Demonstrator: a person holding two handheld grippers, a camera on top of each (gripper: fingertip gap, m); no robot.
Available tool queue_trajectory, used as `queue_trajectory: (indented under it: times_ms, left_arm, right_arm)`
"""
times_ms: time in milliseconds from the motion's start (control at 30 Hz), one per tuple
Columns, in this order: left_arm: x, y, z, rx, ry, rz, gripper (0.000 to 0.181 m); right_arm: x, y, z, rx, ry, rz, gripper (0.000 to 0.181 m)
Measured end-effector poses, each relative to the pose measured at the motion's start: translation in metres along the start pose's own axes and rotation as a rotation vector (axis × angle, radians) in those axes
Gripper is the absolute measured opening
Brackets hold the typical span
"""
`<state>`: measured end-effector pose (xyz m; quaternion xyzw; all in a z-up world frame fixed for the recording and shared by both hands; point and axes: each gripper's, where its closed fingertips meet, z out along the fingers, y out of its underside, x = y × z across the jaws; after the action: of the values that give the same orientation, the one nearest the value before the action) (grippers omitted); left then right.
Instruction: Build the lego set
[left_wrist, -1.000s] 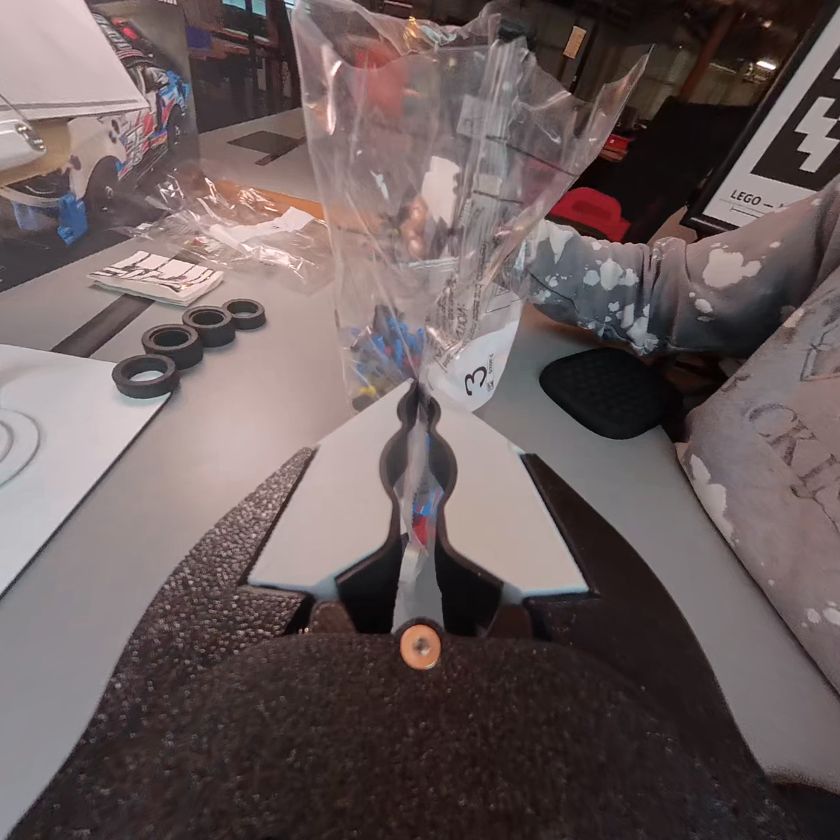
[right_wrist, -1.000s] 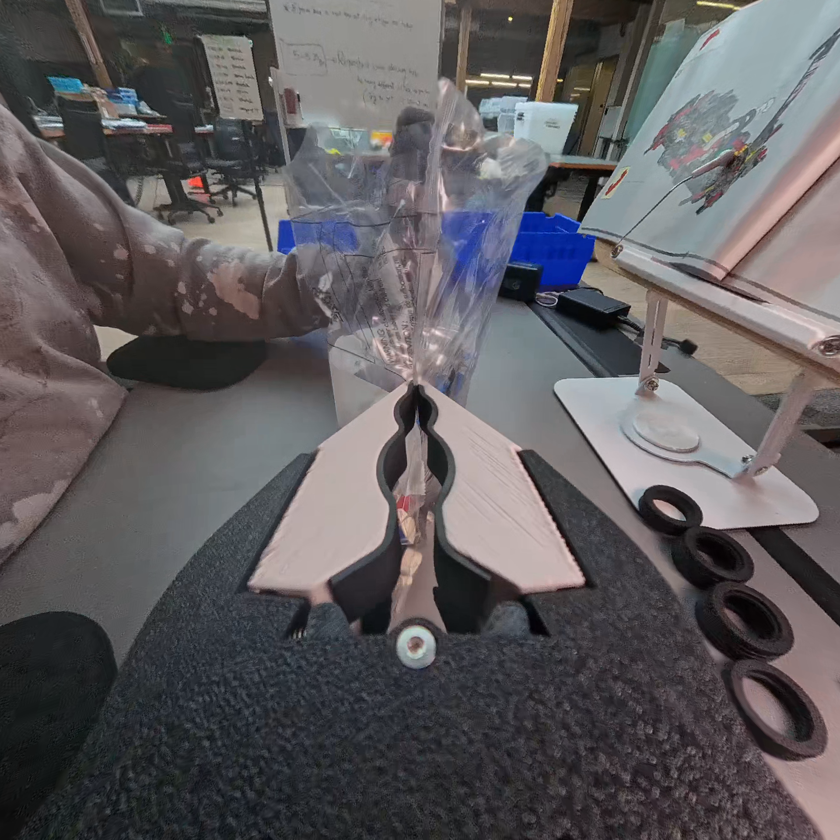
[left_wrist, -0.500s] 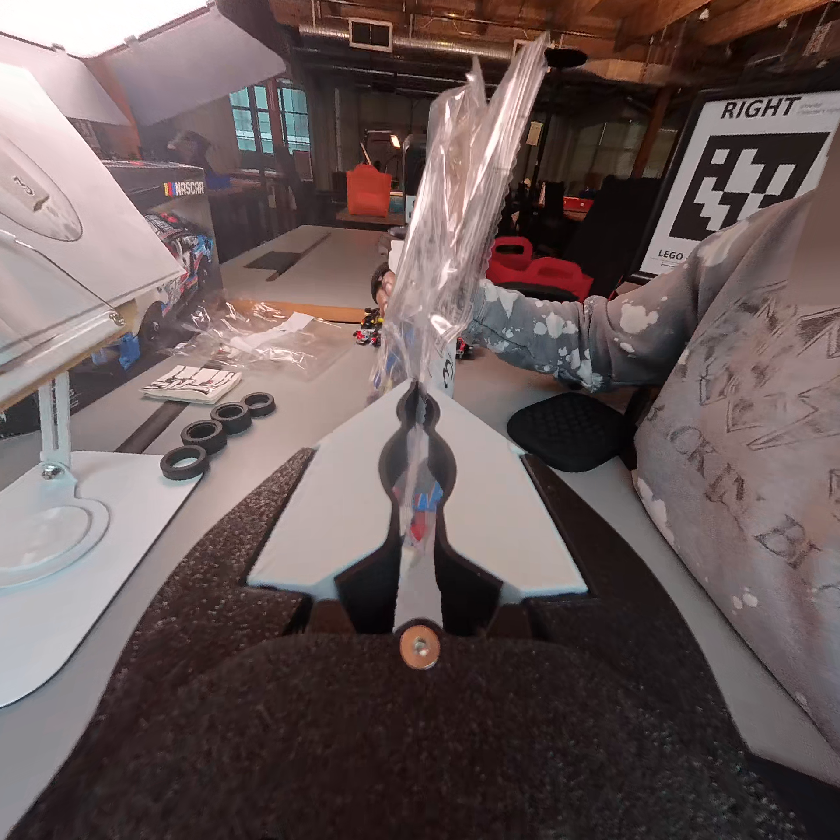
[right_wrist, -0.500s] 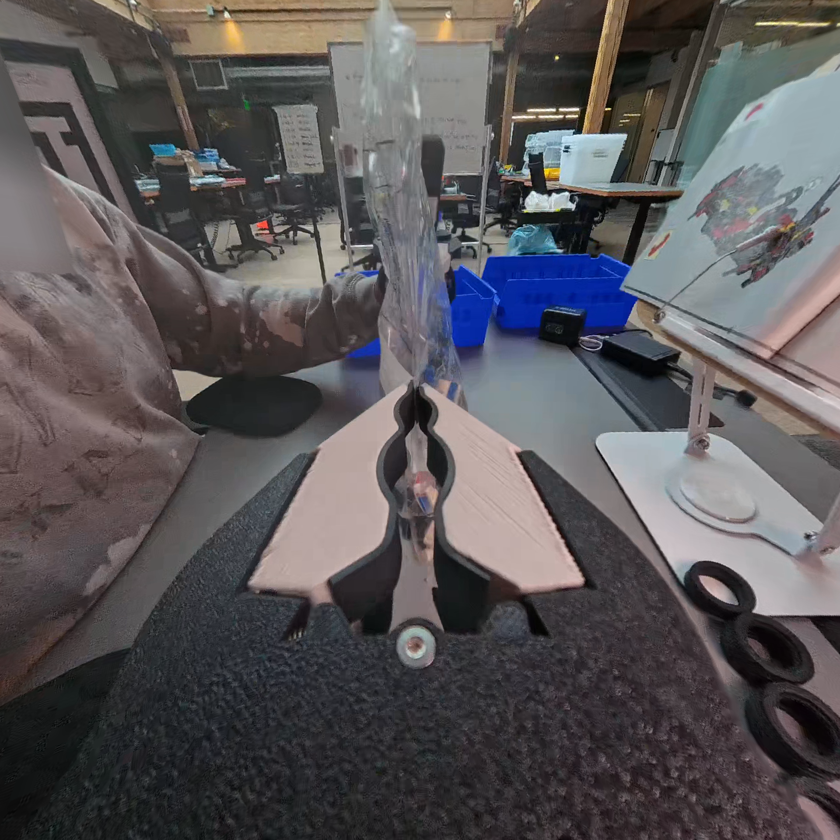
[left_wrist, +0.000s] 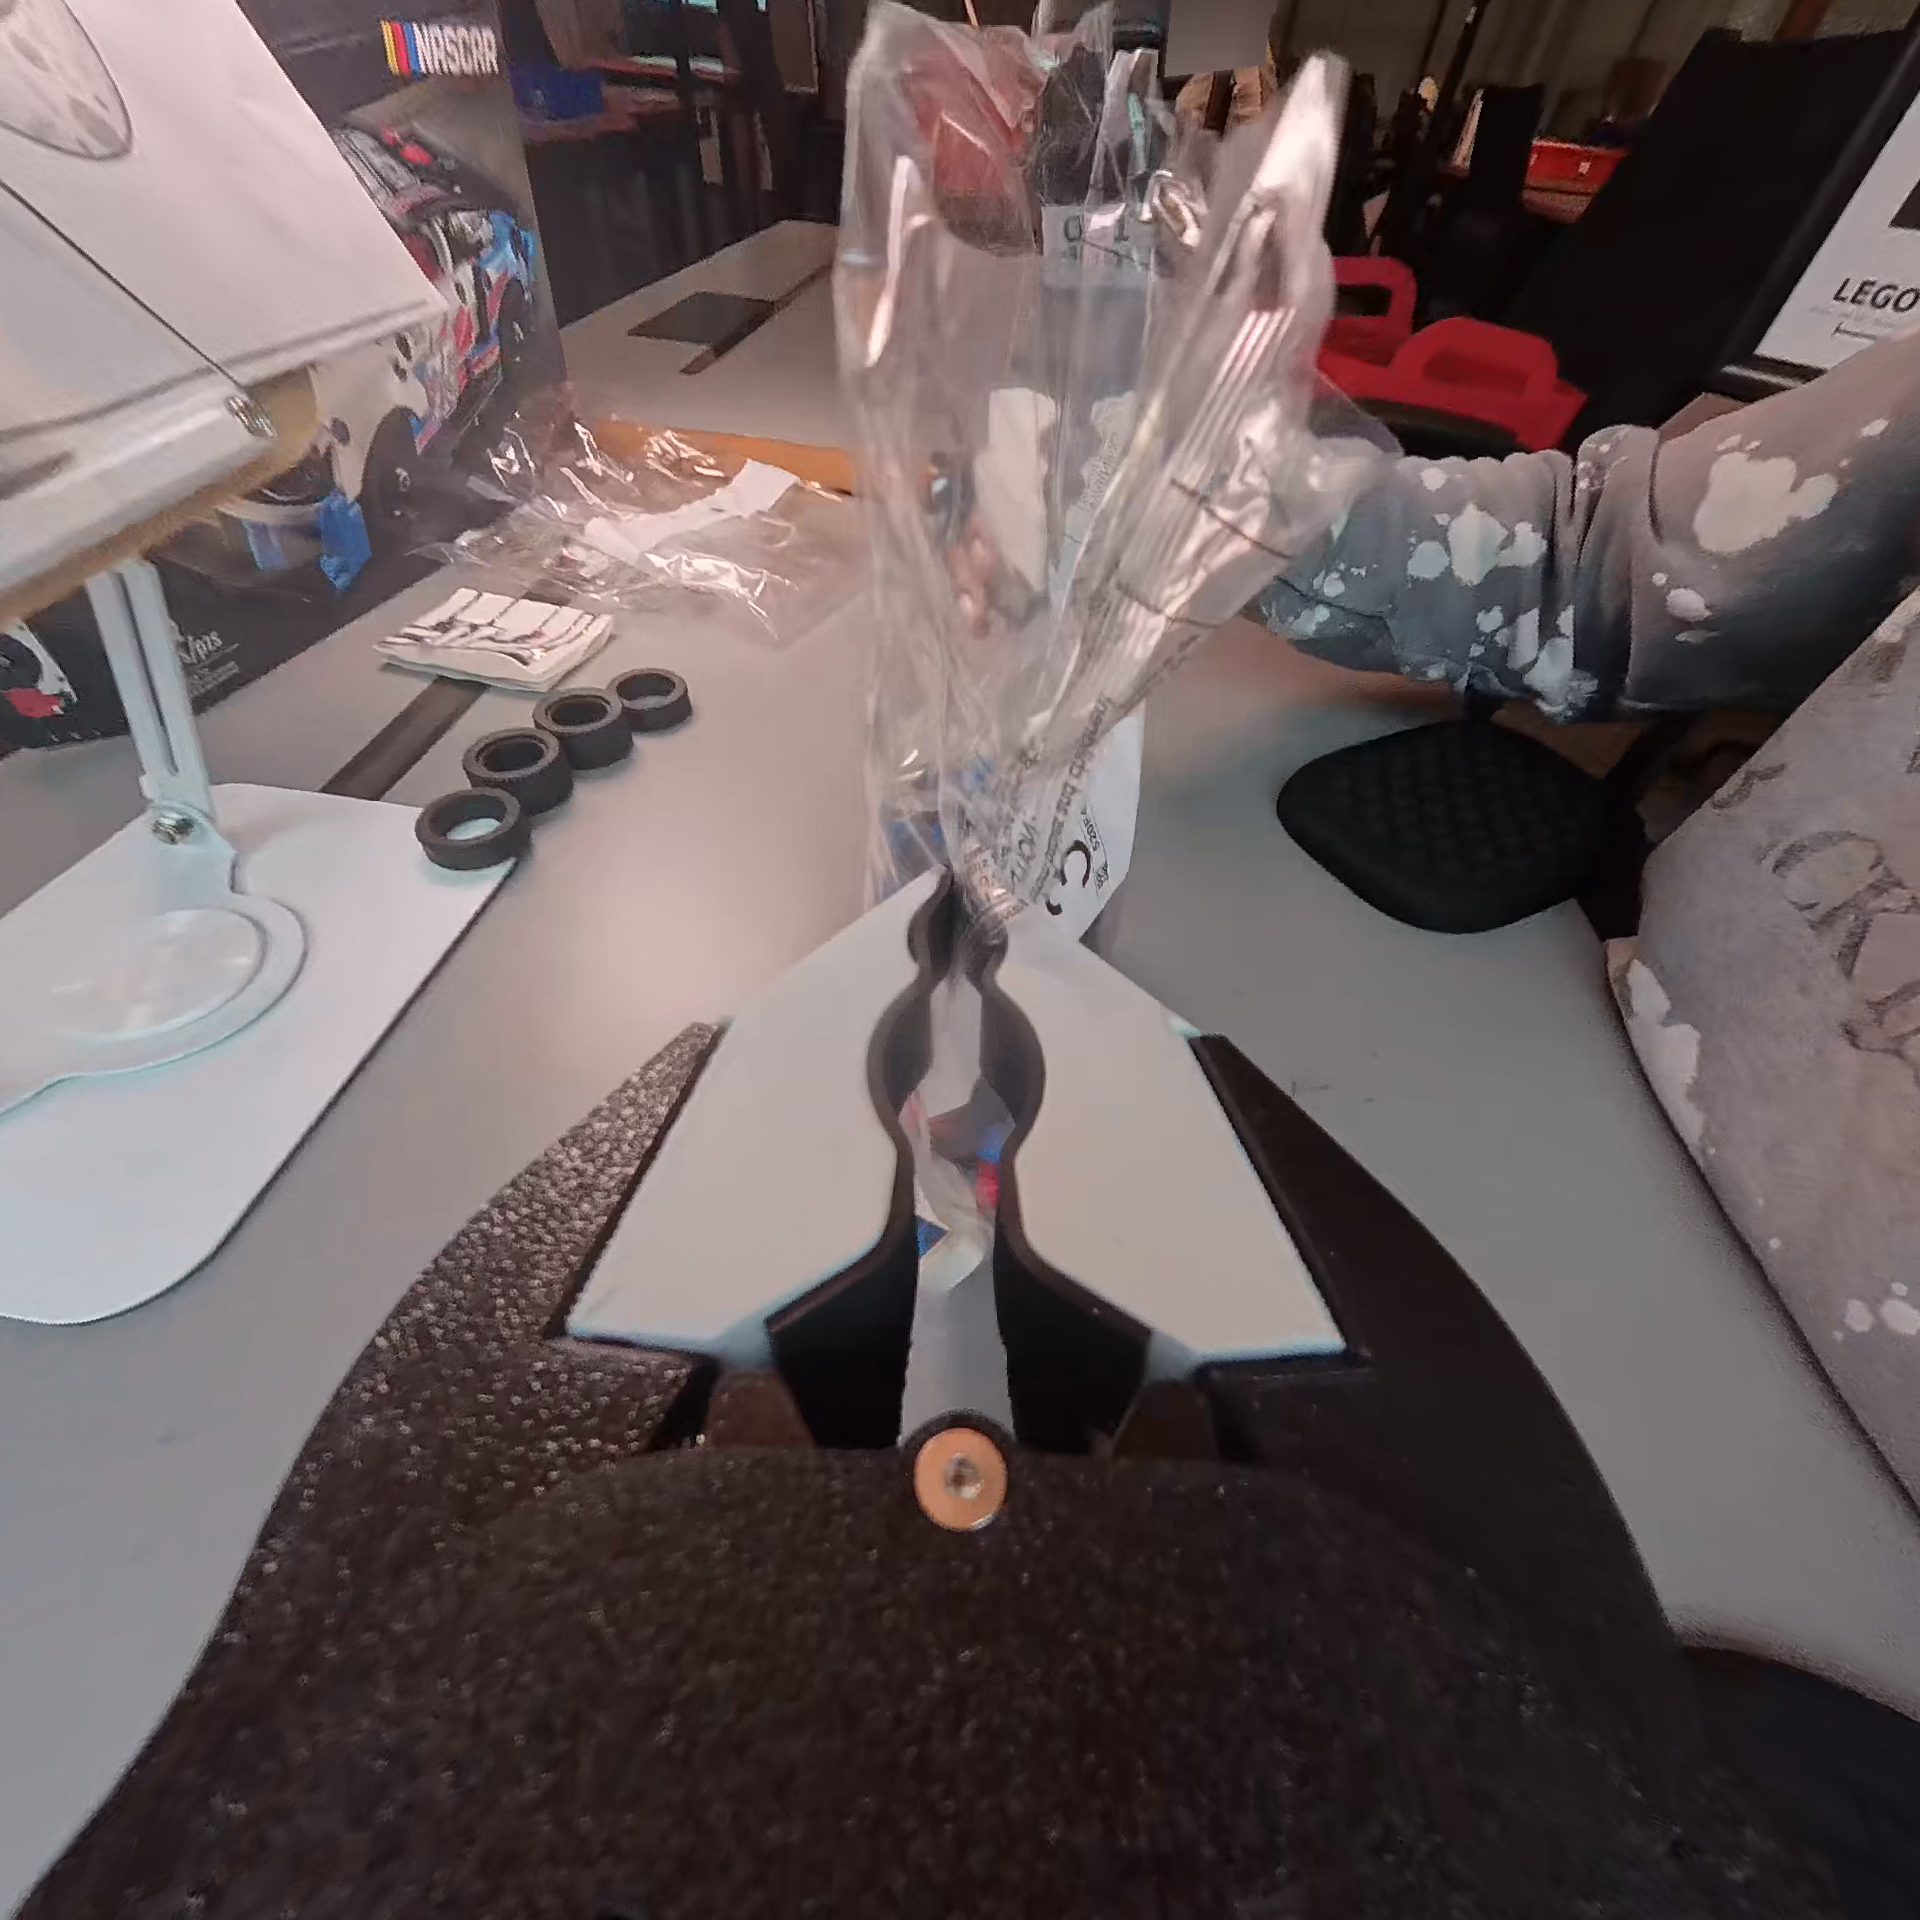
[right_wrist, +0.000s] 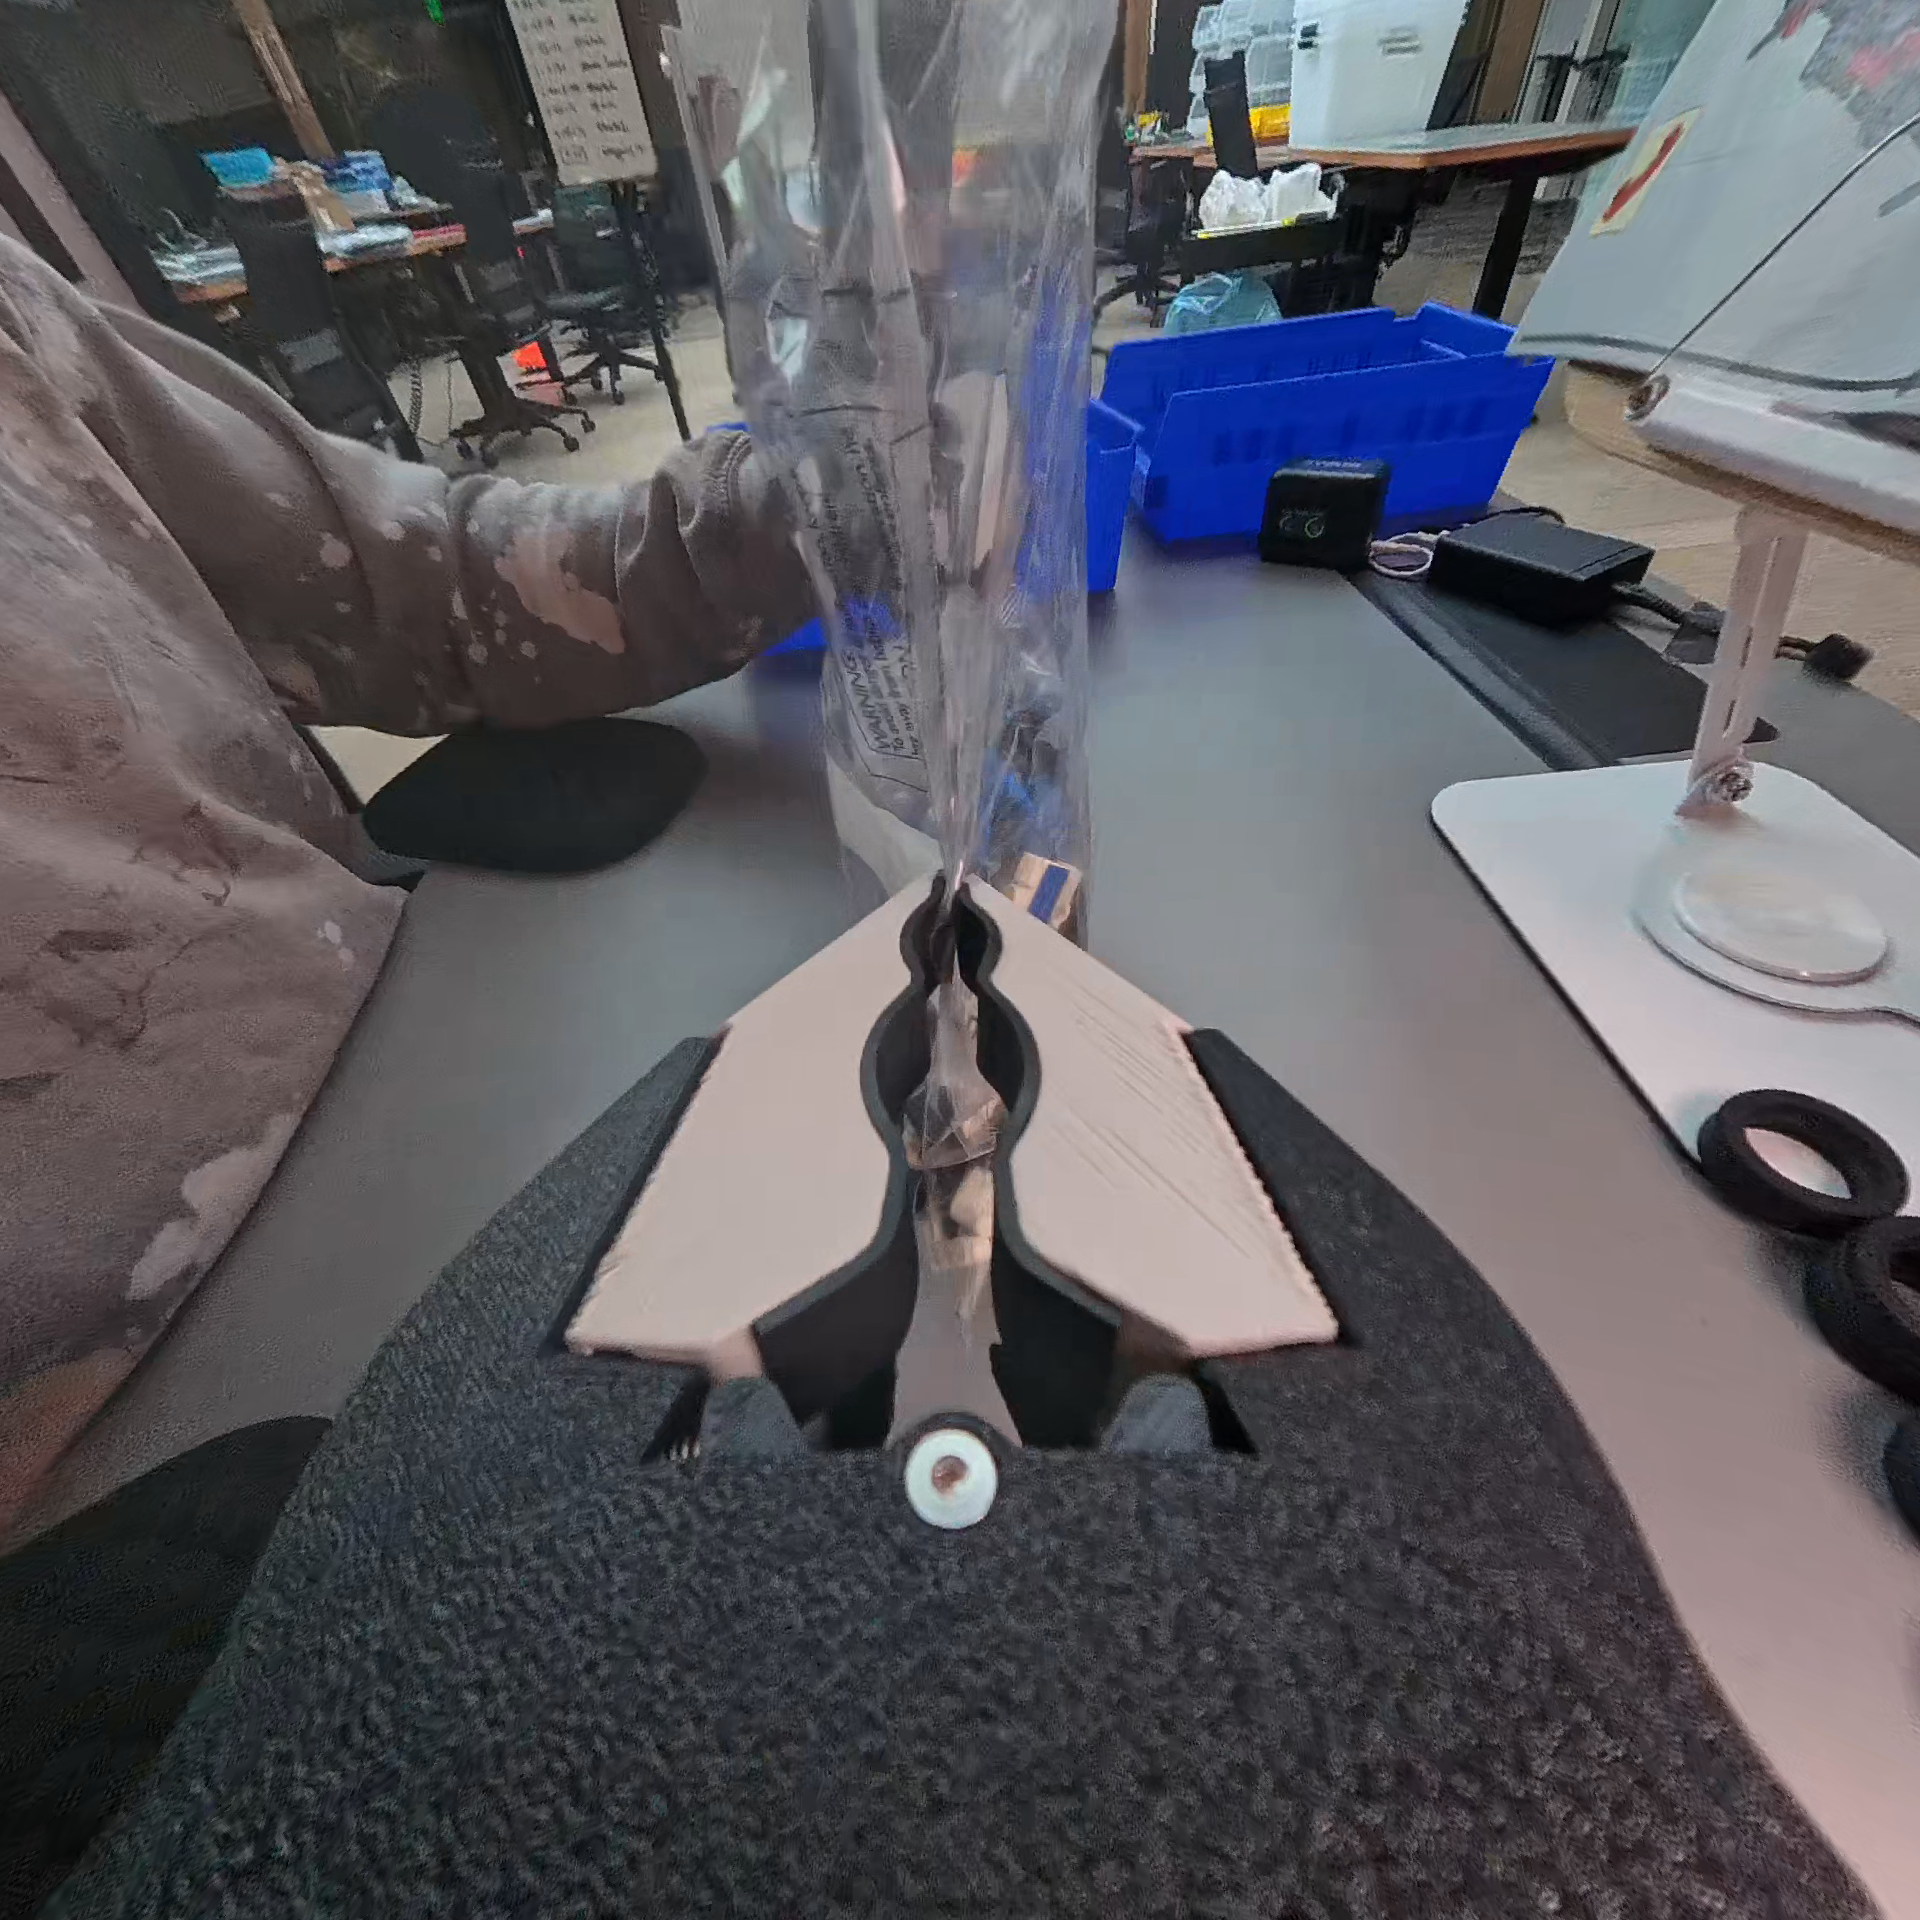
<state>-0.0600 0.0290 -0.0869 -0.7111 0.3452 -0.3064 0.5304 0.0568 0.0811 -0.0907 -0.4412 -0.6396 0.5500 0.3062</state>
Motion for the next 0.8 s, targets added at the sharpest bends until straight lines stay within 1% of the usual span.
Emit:
queue_trajectory:
  times_ms: [67,100,133,200,233,267,300,333,400,433,500,533,600,633,667,700,733,767,800]
  left_arm:
    - [0.007,-0.022,-0.011,0.055,0.018,-0.004,0.0]
    - [0.014,-0.027,-0.013,0.062,0.035,-0.005,0.0]
    - [0.016,-0.023,-0.013,0.048,0.035,0.01,0.007]
    - [0.019,-0.003,-0.006,0.028,0.052,0.009,0.041]
    - [0.02,0.009,0.0,0.01,0.071,-0.037,0.046]
    - [0.019,0.02,0.008,-0.007,0.077,-0.077,0.047]
    - [0.019,0.028,0.015,-0.02,0.069,-0.094,0.043]
    - [0.02,0.032,0.019,-0.028,0.066,-0.082,0.039]
    - [0.018,0.028,0.021,-0.035,0.052,-0.046,0.011]
    - [0.015,0.024,0.019,-0.045,0.037,-0.038,0.002]
    - [0.008,0.008,0.01,-0.037,0.001,0.005,0.0]
    - [0.009,-0.006,0.002,-0.002,-0.002,0.023,0.0]
    - [0.017,-0.034,-0.011,0.072,0.02,0.044,0.0]
    - [0.02,-0.038,-0.013,0.07,0.023,0.059,0.0]
    - [0.022,-0.034,-0.013,0.048,0.023,0.072,0.003]
    - [0.025,-0.025,-0.01,0.026,0.034,0.069,0.021]
    - [0.027,-0.013,-0.006,0.008,0.043,0.041,0.038]
    - [0.03,0.001,-0.001,-0.011,0.054,0.014,0.045]
    - [0.034,0.013,0.004,-0.027,0.061,0.002,0.049]
  right_arm:
    - [-0.001,-0.019,-0.01,0.045,0.013,0.009,0.0]
    - [-0.002,-0.024,-0.013,0.053,0.024,0.01,0.001]
    - [-0.002,-0.022,-0.013,0.045,0.041,0.0,0.005]
    - [-0.003,-0.008,-0.01,0.025,0.036,0.025,0.025]
    - [-0.003,0.005,-0.006,0.006,0.021,0.059,0.03]
    - [-0.002,0.019,-0.001,-0.014,0.019,0.085,0.033]
    - [-0.001,0.029,0.004,-0.021,0.016,0.098,0.032]
    - [-0.002,0.031,0.006,-0.001,0.006,0.104,0.026]
    - [-0.002,0.027,0.007,0.006,0.013,0.081,0.002]
    - [-0.001,0.022,0.005,-0.002,0.024,0.056,0.0]
    - [-0.003,0.003,-0.002,0.012,0.034,0.014,0.0]
    - [-0.004,-0.011,-0.008,0.044,0.037,-0.003,0.0]
    - [-0.011,-0.035,-0.017,0.087,0.038,-0.031,0.0]
    - [-0.015,-0.039,-0.017,0.082,0.036,-0.048,0.0]
    - [-0.019,-0.037,-0.015,0.063,0.032,-0.063,0.0]
    - [-0.022,-0.029,-0.012,0.036,0.023,-0.062,0.004]
    - [-0.025,-0.018,-0.007,0.012,0.004,-0.044,0.014]
    - [-0.028,-0.004,-0.002,-0.005,-0.018,-0.012,0.028]
    - [-0.03,0.01,0.003,-0.025,-0.032,0.011,0.033]
